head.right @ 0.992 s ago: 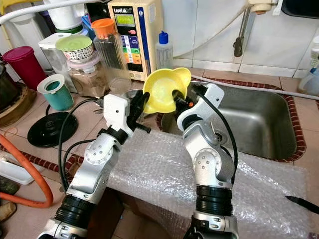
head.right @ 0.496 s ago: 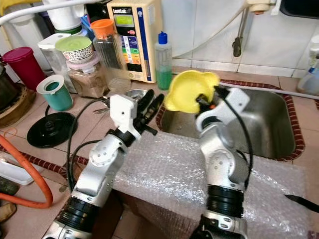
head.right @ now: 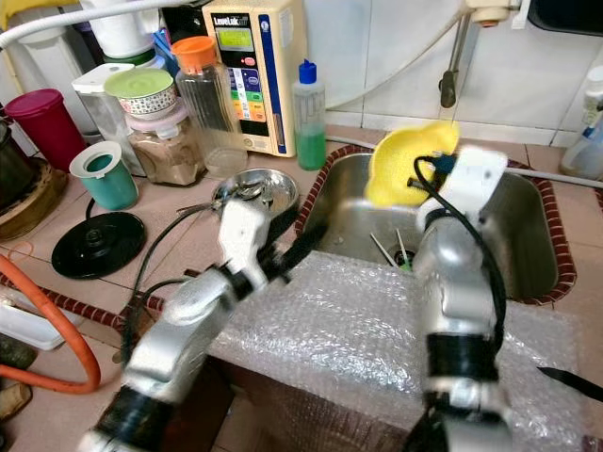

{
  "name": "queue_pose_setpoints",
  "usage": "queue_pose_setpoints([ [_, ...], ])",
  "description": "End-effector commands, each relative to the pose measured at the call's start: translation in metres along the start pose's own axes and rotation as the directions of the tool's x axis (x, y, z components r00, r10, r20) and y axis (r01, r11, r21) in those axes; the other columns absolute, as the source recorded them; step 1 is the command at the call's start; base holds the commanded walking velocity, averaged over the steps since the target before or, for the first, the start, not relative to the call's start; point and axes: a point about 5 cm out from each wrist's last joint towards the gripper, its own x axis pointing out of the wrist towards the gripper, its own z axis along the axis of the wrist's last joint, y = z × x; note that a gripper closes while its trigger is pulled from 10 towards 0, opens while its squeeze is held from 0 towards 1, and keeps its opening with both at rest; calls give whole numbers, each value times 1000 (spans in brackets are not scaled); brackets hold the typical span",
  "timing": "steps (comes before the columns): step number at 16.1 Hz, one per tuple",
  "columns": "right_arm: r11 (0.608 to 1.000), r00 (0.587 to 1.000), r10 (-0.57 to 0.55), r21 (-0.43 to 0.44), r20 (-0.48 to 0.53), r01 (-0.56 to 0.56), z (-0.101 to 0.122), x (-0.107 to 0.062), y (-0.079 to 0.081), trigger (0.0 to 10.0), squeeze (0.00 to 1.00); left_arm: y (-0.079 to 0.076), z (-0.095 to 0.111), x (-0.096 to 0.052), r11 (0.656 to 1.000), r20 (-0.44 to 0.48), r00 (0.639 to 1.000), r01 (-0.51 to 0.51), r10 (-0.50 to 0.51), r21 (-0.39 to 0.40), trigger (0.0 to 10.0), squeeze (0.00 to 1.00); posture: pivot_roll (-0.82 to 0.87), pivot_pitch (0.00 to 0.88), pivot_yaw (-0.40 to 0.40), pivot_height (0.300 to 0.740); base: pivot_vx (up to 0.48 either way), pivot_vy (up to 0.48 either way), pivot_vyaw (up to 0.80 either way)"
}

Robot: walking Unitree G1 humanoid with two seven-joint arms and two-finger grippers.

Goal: Kitchen organization

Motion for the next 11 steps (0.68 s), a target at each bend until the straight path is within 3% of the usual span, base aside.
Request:
queue_pose_setpoints([
  [1, 995, 998, 35, -93, 46, -31, 2, 4, 6, 0, 0, 3, 1, -6, 1000, -17, 1000, 0, 0, 10, 10000, 1000, 80, 0, 93, 740, 0, 0, 0],
  [2, 991, 998, 39, -132, 55, -31, 1, 5, 5, 0, 0, 4, 0, -9, 1000, -29, 1000, 1, 0, 14, 10000, 1000, 89, 0, 95, 740, 0, 0, 0],
  [4, 940, 998, 49, -339, 43, -32, -16, 12, -10, 0, 0, 10, -1, -21, 999, -70, 997, -19, 21, 29, 10000, 1000, 121, 0, 103, 740, 0, 0, 0],
  [5, 925, 998, 49, -379, 27, -35, -21, 13, -14, 0, 0, 11, -1, -24, 999, -77, 997, -19, 21, 28, 10000, 1000, 127, 0, 103, 740, 0, 0, 0],
  [8, 889, 999, 32, -457, -20, -38, -33, 16, -28, 0, 0, 15, -1, -29, 999, -98, 995, -23, 28, 47, 10000, 1000, 138, 0, 105, 740, 0, 0, 0],
  [11, 884, 993, -8, -465, -117, -48, -51, 14, -43, 0, 0, 17, 0, -29, 998, -107, 993, -37, 43, 57, 10000, 1000, 134, 0, 100, 740, 0, 0, 0],
])
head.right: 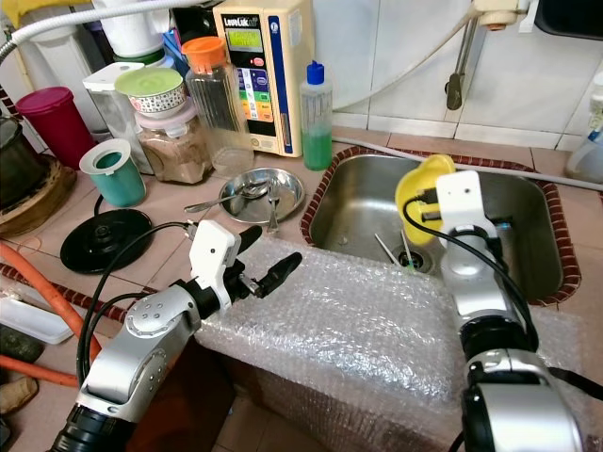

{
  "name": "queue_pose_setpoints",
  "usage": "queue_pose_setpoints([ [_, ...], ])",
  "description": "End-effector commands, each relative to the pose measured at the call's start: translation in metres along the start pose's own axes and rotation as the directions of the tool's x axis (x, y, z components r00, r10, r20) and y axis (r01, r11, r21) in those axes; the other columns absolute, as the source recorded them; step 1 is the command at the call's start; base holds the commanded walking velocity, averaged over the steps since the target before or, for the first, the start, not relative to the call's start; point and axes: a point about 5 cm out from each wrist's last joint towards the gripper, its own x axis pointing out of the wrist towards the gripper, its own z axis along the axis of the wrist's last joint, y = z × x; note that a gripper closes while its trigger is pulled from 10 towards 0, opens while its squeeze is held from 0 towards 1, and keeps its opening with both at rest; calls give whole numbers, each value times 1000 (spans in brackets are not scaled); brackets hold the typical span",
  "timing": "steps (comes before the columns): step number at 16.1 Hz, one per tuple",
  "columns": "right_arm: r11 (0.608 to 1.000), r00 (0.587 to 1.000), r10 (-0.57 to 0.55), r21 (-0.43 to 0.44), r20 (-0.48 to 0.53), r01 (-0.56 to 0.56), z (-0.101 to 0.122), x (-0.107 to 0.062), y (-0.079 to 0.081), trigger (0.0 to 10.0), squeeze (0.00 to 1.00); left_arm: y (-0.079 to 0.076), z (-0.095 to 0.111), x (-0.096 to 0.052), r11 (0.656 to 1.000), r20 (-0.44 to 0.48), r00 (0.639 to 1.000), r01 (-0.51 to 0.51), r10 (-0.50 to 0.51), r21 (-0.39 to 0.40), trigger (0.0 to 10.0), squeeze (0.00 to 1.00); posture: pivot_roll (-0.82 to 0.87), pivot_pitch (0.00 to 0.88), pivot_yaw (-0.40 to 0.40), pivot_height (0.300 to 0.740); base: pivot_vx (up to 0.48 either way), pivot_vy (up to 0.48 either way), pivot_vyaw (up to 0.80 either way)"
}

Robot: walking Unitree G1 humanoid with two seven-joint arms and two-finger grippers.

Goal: Kitchen organization

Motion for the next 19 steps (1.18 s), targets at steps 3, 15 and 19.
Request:
queue_pose_setpoints([
  [3, 995, 996, 35, 100, -79, -27, -13, -2, 2, 0, 31, 6, 8, 4, 998, 31, 997, -65, 65, 11, 10000, 1000, 124, 0, 104, 740, 0, 0, 0],
  [15, 938, 974, 101, 345, -202, -26, -27, -8, 18, 10000, 1000, 15, 14, 17, 974, 125, 968, -206, 216, -91, 10000, 1000, 32, 0, 78, 740, 0, 0, 0],
  [19, 859, 924, 127, 506, -360, 79, -45, -14, 22, 10000, 1000, 5, 14, 19, 983, 95, 982, -156, 165, -96, 10000, 1000, 73, 0, 105, 740, 0, 0, 0],
])
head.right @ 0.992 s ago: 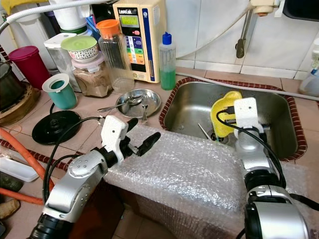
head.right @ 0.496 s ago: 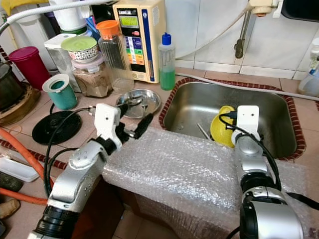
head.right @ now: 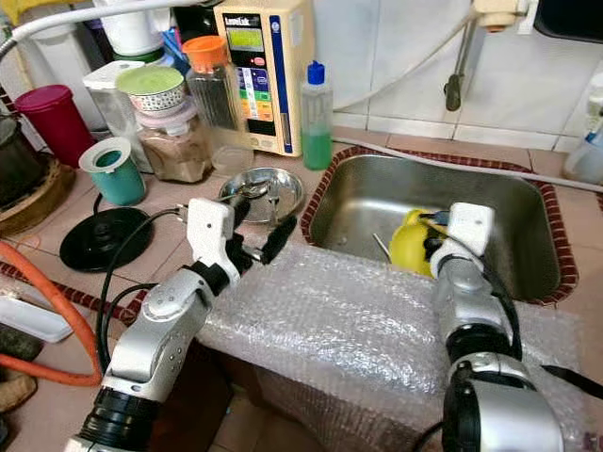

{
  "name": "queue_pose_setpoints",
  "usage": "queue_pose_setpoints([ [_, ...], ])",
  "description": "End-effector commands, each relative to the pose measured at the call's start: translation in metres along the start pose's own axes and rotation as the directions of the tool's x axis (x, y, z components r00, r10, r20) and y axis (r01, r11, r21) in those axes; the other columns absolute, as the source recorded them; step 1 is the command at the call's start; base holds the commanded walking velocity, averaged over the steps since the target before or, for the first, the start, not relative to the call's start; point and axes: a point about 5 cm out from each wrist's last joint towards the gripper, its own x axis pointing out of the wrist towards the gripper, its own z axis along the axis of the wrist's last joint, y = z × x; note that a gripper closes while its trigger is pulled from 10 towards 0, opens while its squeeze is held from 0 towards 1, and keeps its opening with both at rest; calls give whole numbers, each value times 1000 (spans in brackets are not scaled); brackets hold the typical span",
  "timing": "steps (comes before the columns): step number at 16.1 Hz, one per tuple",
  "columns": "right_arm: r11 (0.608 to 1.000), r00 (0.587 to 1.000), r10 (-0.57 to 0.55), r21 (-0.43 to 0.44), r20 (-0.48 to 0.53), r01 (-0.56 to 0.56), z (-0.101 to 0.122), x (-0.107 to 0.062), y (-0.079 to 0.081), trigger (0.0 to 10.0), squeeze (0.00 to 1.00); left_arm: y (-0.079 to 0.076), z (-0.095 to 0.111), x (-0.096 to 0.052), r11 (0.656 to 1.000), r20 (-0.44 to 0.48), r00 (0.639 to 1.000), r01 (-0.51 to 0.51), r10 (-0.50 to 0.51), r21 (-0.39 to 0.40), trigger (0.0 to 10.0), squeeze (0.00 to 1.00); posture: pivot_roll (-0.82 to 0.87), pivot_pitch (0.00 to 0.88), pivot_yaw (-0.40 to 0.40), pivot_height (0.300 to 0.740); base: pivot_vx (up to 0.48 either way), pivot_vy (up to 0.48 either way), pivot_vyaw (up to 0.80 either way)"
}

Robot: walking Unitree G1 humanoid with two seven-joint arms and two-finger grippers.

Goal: Kitchen organization

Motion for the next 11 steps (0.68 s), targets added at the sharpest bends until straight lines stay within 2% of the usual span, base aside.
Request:
queue_pose_setpoints([
  [1, 995, 993, -18, 97, -117, 29, -20, -2, -2, 10000, 1000, -2, 2, -2, 1000, -10, 1000, 22, -22, 14, 10000, 1000, 77, 0, 116, 740, 0, 0, 0],
  [2, 960, 975, -64, 254, -215, 119, -27, -2, -5, 10000, 1000, -4, -1, -3, 999, -31, 998, 50, -50, 19, 10000, 1000, 76, 0, 129, 740, 0, 0, 0],
  [3, 931, 968, -49, 340, -246, 133, -30, -3, -4, 10000, 1000, -5, -5, -5, 998, -41, 997, 59, -58, 23, 10000, 1000, 71, 0, 125, 740, 0, 0, 0],
  [4, 926, 970, -32, 359, -242, 120, -29, -3, -2, 10000, 1000, -5, -6, -5, 998, -45, 997, 61, -60, 27, 10000, 1000, 65, 0, 115, 740, 0, 0, 0],
  [5, 958, 975, -18, 276, -222, 81, -25, -3, 0, 10000, 1000, -5, -5, -3, 998, -38, 998, 56, -55, 29, 10000, 1000, 38, 0, 105, 740, 0, 0, 0],
  [7, 986, 984, -34, 156, -175, 62, -15, -2, -7, 10000, 1000, -4, -5, -1, 999, -25, 999, 35, -34, 33, 10000, 1000, 10, 0, 105, 740, 0, 0, 0],
  [8, 998, 997, -26, -53, -77, 21, 0, -1, -11, 10000, 1000, 0, -5, 0, 1000, -15, 1000, -11, 12, 19, 10000, 1000, -5, 0, 112, 740, 0, 0, 0],
  [9, 998, 993, -47, -55, -106, 41, -3, -2, -16, 10000, 1000, -1, -5, 0, 1000, -10, 1000, -20, 20, 5, 10000, 1000, -11, 0, 114, 740, 0, 0, 0],
  [11, 998, 993, -64, 3, -98, 65, -4, -4, -19, 10000, 1000, -5, -8, 0, 1000, -19, 1000, 4, -3, 17, 10000, 1000, -26, 0, 121, 740, 0, 0, 0],
])
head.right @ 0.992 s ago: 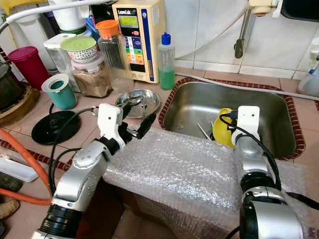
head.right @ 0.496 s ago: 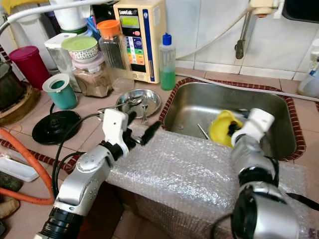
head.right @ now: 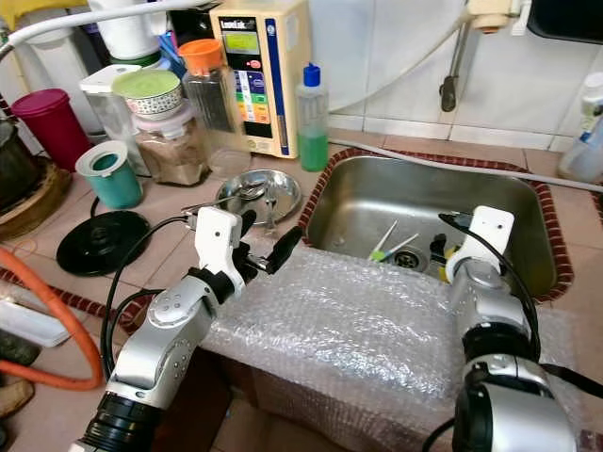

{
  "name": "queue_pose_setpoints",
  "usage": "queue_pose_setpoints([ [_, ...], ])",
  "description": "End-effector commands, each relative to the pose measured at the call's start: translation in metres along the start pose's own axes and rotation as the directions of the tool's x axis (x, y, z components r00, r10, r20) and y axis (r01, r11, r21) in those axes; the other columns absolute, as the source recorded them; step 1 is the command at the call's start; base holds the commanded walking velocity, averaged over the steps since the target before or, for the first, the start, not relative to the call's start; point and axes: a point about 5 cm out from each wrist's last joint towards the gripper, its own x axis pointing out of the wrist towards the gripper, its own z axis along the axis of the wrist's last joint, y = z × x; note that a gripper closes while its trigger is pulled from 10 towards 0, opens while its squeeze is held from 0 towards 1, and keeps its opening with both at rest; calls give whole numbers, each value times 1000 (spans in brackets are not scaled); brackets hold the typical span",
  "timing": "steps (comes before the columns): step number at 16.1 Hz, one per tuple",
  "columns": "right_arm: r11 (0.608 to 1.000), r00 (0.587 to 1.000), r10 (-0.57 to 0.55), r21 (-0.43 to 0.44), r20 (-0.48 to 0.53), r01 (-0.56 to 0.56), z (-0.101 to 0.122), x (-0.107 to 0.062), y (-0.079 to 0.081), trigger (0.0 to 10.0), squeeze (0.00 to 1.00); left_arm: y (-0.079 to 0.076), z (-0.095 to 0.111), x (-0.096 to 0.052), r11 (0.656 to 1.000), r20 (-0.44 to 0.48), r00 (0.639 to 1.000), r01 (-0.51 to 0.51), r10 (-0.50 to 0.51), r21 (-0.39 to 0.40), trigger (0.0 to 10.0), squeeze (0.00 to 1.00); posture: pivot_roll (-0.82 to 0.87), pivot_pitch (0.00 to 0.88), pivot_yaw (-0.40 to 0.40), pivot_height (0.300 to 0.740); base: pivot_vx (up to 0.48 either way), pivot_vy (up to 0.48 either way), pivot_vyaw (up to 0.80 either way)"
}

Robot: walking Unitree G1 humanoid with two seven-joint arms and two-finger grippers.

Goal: Kitchen organization

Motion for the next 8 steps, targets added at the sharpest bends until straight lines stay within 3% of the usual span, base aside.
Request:
queue_pose_setpoints([
  [1, 994, 999, 33, 104, -26, -30, -7, -2, 4, 10000, 1000, 2, -1, 1, 1000, -1, 1000, -22, 22, 19, 10000, 1000, -32, 0, 122, 740, 0, 0, 0],
  [4, 971, 983, 128, 186, 130, -151, 6, -15, 18, 10000, 992, 24, 12, 4, 980, 63, 978, -199, 199, 3, 10000, 1000, -41, 0, 112, 740, 0, 0, 0],
  [5, 953, 960, 191, 194, 207, -232, 12, -25, 28, 10000, 616, 31, 17, 5, 972, 91, 968, -235, 232, 19, 10000, 710, -48, 0, 111, 740, 0, 0, 0],
  [6, 946, 947, 223, 184, 233, -268, 13, -30, 34, 10000, 239, 35, 20, 5, 967, 109, 962, -252, 249, 19, 10000, 180, -50, 0, 112, 740, 0, 0, 0],
  [7, 914, 907, 315, 166, 281, -369, 14, -46, 47, 10000, 0, 47, 23, 5, 946, 119, 939, -324, 322, -4, 10000, 0, -52, 0, 113, 740, 0, 0, 0],
  [8, 846, 831, 466, 122, 305, -519, 9, -73, 67, 10000, 0, 64, 25, 2, 902, 108, 896, -430, 431, -38, 10000, 0, -53, 0, 114, 740, 0, 0, 0],
])
